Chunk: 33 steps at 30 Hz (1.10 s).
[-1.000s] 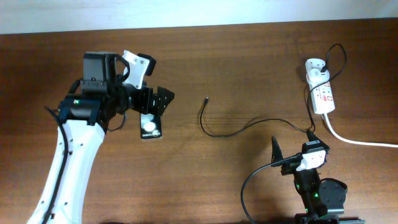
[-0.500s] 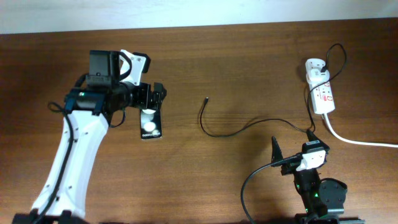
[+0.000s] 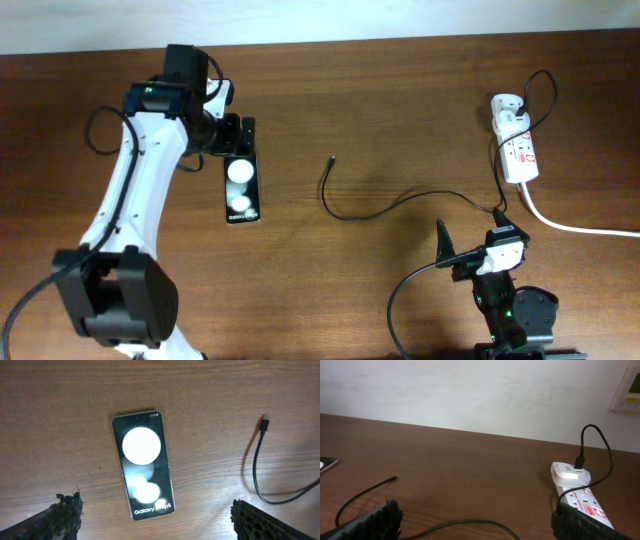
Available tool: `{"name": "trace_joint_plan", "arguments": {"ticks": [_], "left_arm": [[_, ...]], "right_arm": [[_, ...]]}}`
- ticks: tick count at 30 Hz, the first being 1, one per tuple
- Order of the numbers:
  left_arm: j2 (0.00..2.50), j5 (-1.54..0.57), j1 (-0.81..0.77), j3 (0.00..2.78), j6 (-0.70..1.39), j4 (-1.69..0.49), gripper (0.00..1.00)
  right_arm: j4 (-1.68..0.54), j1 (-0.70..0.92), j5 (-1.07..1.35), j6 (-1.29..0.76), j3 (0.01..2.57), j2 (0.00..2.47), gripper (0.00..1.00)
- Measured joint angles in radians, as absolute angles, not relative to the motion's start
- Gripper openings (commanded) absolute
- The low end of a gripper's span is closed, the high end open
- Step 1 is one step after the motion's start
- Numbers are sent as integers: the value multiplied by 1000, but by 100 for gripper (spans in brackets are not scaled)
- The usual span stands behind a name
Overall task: Plug charger to phone and switch on socket
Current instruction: 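Move the left gripper forward over the black phone, then lower the left gripper and grasp the phone's edge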
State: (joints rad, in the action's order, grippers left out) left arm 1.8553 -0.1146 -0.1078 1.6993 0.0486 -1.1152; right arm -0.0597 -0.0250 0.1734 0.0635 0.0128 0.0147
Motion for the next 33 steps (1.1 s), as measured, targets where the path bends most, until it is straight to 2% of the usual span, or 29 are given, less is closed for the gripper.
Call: {"name": "trace_joint_plan", "arguments": {"ticks": [14, 25, 33], "left_arm": [[2119, -38, -139, 1698, 163, -1137, 99], [2127, -37, -139, 1552, 128, -1006, 99], [2127, -39, -139, 1539, 116, -1000, 99]], "right_arm": [[-60, -25, 173, 64, 13, 15, 99], [-60, -25, 173, 64, 13, 15, 99], [-60, -25, 173, 64, 13, 15, 99]]}}
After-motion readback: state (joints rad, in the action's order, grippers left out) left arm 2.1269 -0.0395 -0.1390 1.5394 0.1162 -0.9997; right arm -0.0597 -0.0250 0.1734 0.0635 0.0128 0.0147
